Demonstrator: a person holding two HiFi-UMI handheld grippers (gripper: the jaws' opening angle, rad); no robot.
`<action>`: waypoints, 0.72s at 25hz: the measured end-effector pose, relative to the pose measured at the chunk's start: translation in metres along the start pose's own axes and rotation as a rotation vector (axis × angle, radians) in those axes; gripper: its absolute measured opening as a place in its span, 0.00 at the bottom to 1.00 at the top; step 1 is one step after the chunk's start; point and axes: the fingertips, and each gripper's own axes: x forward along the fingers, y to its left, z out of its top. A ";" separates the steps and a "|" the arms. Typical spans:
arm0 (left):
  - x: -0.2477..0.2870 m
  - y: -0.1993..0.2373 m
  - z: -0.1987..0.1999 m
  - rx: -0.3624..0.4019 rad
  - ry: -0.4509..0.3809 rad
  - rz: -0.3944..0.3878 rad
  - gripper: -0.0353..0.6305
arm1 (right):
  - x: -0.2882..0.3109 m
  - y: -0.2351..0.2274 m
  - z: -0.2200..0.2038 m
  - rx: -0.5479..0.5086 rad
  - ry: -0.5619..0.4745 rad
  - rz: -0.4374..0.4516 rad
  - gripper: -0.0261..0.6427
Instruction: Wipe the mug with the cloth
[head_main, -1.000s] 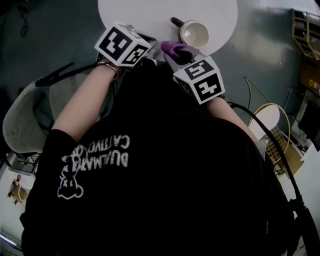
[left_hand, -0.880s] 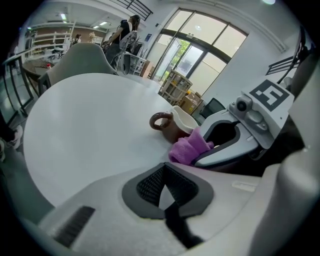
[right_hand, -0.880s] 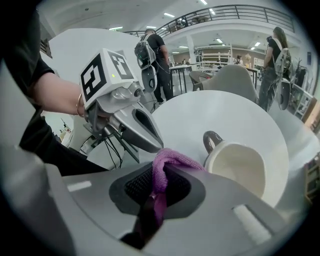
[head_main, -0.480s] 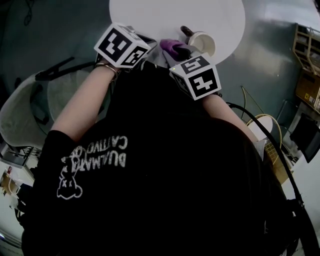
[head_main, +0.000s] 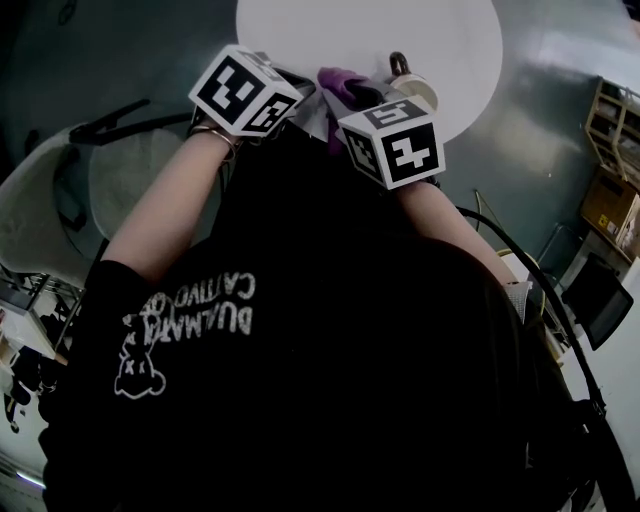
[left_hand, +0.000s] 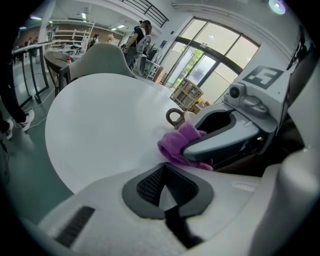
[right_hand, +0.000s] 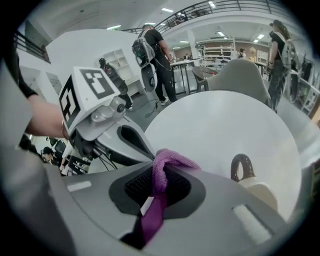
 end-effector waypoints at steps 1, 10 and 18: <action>-0.001 0.000 0.000 -0.006 -0.003 0.003 0.06 | -0.001 -0.002 0.004 0.044 -0.011 0.008 0.10; -0.003 0.011 0.004 -0.067 -0.023 0.035 0.06 | -0.017 -0.055 0.058 0.464 -0.189 0.004 0.10; -0.001 0.008 0.009 -0.074 -0.025 0.040 0.06 | -0.034 -0.087 0.071 0.456 -0.249 -0.049 0.10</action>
